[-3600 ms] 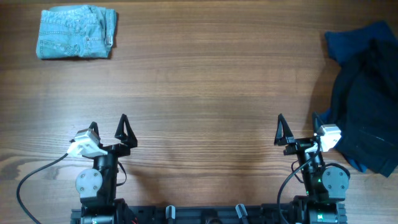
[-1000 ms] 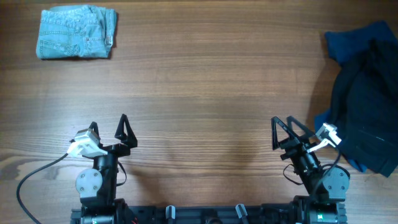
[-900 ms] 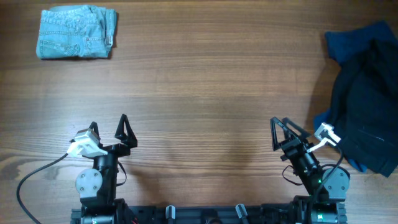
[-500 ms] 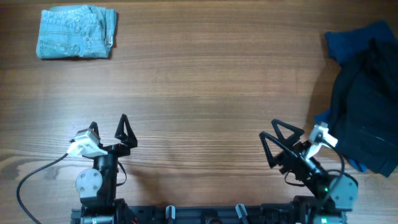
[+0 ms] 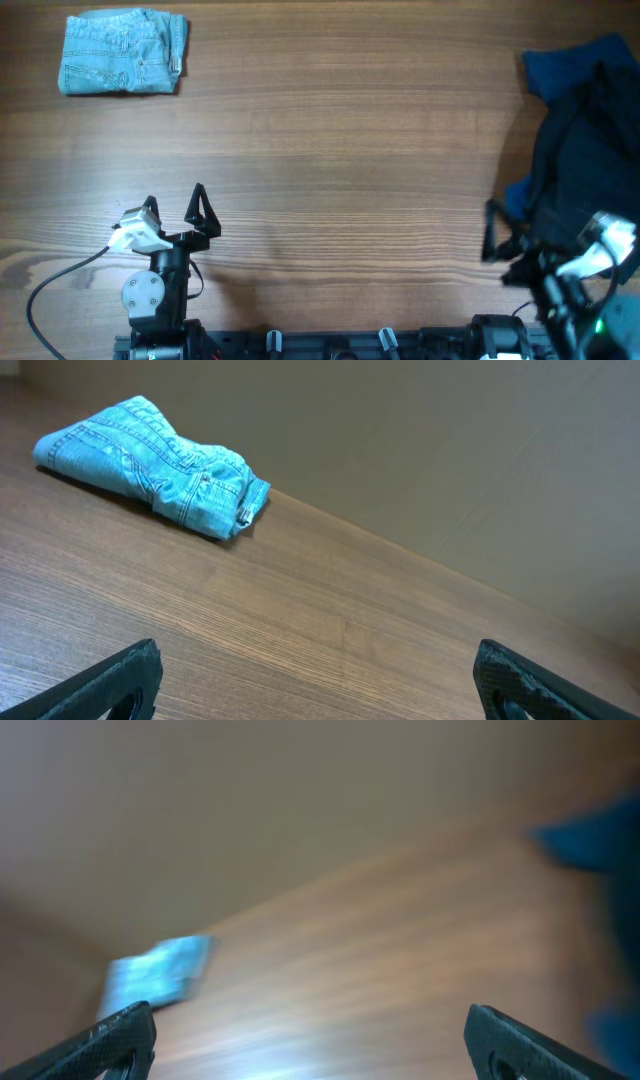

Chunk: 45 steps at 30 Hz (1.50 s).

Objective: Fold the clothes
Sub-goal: 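Reach the right gripper to the black trousers on the right pile and grasp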

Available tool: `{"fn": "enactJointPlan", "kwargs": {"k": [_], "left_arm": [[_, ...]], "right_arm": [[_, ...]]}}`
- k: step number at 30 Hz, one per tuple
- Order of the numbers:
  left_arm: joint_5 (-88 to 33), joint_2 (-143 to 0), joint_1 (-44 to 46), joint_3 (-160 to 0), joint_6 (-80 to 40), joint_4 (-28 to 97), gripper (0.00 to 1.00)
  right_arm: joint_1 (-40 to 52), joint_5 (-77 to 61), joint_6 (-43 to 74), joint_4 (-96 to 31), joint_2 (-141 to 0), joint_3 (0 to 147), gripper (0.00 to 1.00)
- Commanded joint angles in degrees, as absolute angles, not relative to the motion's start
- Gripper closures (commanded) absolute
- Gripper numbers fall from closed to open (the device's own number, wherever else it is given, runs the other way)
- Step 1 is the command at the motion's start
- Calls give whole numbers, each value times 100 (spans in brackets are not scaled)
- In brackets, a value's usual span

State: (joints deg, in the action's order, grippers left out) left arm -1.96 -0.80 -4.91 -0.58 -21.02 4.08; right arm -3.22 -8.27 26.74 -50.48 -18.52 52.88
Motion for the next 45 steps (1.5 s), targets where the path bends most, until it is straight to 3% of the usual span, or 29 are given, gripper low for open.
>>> {"fn": "enactJointPlan", "kwargs": {"k": [1,12,23,36,45], "left_arm": [[-143,-38,-526,-32,-1988,436,0],[-143,-38,-526,-32,-1988,436,0],[-143,-38,-526,-32,-1990,436,0],[-143,-38,-526,-32,-1990,436,0],[-141,-38,-526,-32,-1990,436,0]], "right_arm": [[-357,1007,2416,-5568,-3103,5732,0],[-360,1640,2165,-5830,-5684,5754,0],[-873,2652,3479,-6073,-7585,5752,0],[-1319,2906,3588,-5769,-8079,5745,0],[-1319,2370,2971,-5312,-8086,5725,2]]}}
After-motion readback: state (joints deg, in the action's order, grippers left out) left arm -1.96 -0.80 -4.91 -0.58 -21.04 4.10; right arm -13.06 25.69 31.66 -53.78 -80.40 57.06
